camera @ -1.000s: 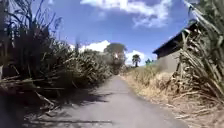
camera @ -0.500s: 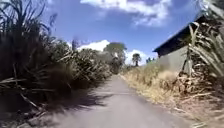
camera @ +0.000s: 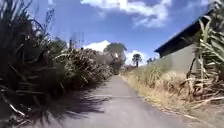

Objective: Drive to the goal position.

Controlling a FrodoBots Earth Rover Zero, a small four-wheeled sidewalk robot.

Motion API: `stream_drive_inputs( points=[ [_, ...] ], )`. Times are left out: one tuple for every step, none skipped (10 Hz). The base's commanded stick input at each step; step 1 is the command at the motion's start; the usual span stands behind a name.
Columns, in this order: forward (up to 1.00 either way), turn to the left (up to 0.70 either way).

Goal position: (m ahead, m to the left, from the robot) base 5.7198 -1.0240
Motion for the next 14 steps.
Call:
stream_drive_inputs(
  points=[
    [0.70, 0.00],
    [0.70, 0.00],
    [0.70, 0.00],
    [0.70, 0.00],
    [0.70, 0.00],
    [0.70, 0.00],
    [0.70, 0.00],
    [0.70, 0.00],
    [0.70, 0.00],
    [0.70, -0.01],
    [0.70, -0.02],
    [0.70, -0.03],
    [0.70, -0.04],
    [0.70, -0.05]
  ],
)
